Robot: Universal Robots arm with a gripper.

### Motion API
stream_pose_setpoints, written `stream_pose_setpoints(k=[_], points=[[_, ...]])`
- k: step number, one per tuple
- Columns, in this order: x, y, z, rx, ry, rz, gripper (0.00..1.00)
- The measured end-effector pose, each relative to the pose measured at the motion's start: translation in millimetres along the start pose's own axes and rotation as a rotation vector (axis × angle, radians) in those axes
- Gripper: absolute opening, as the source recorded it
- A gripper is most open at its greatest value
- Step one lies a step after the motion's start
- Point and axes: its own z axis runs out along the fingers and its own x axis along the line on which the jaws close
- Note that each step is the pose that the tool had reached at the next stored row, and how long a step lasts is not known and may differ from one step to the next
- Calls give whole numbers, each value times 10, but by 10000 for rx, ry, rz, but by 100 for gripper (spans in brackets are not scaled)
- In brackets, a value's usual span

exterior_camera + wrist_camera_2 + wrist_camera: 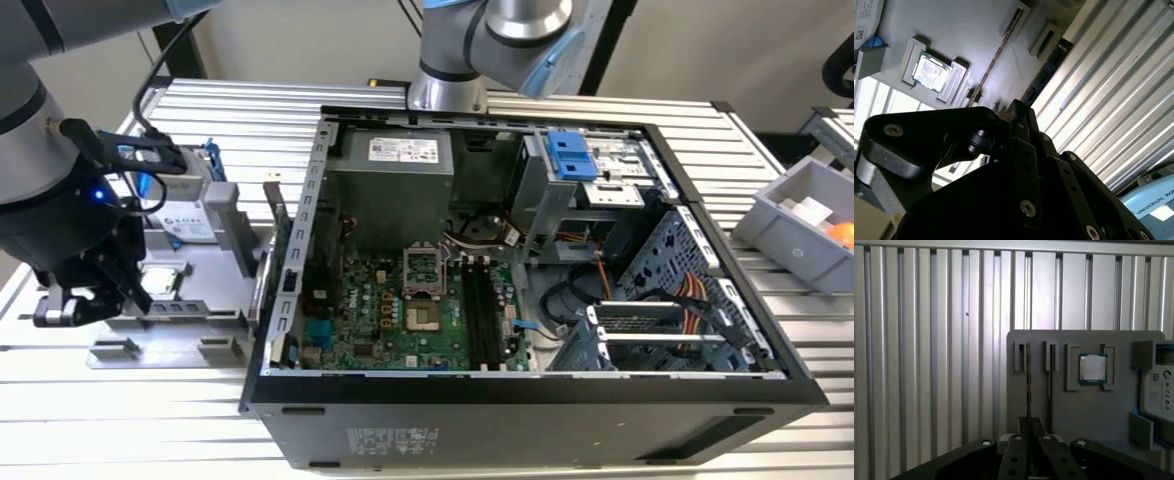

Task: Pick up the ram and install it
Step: 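Pick up the ram and move it above insertion slot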

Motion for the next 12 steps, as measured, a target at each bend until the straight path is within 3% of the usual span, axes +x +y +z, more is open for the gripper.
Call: stream_pose_setpoints(k=[12], points=[[-6, 3, -127, 1, -1, 1, 0]])
